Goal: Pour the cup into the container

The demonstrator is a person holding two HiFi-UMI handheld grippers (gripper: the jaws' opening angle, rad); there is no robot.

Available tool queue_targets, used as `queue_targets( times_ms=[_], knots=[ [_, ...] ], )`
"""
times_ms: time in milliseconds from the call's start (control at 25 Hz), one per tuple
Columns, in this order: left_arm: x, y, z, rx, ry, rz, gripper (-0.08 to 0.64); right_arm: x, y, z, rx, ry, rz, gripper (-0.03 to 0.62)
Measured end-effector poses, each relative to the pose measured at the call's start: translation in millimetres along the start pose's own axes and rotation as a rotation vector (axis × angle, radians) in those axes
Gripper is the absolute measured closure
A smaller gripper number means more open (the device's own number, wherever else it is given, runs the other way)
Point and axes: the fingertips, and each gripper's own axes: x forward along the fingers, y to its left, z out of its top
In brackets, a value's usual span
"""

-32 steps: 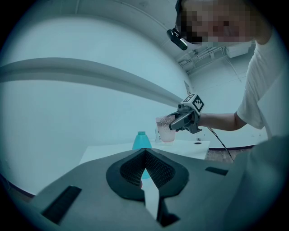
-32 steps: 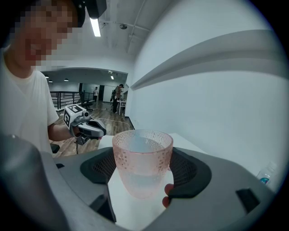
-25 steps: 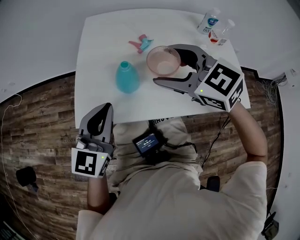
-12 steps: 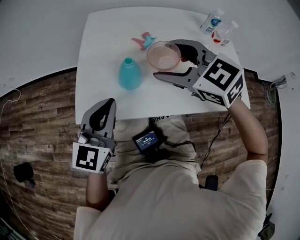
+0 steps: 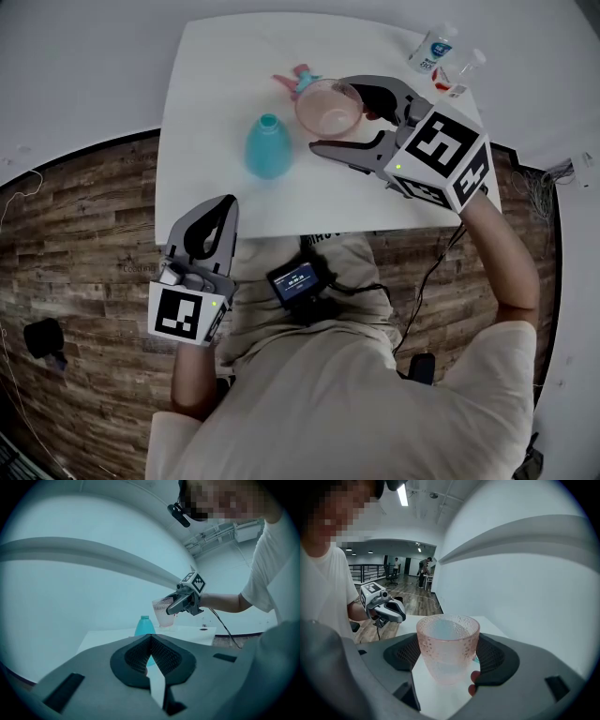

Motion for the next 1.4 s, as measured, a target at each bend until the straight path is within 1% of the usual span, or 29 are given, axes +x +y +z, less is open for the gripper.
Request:
queue_targets(
  times_ms=[320, 1000, 1240, 1400],
  knots=[
    [-0.5, 0.5, -2.0, 0.006, 0.008, -0.004, 0.549, 7.3, -0.3, -3.6, -0.03, 0.06, 0.008, 0.222],
    [-1.6, 6.3, -7.7, 0.003, 0.012, -0.006, 0.549, 18.9, -0.1, -4.3, -0.074, 0.15, 0.021, 0.222],
    [-3.4, 5.3, -8.0, -0.032, 0.021, -0.004, 0.549, 22.0, 1.3, -4.0, -0.088, 0.174, 0.027, 0.221],
    [-2.7, 4.7, -5.6, -0.029, 0.015, -0.01, 0.549, 23.8, 1.5, -4.3, -0.1, 0.198, 0.037, 0.221]
  ],
)
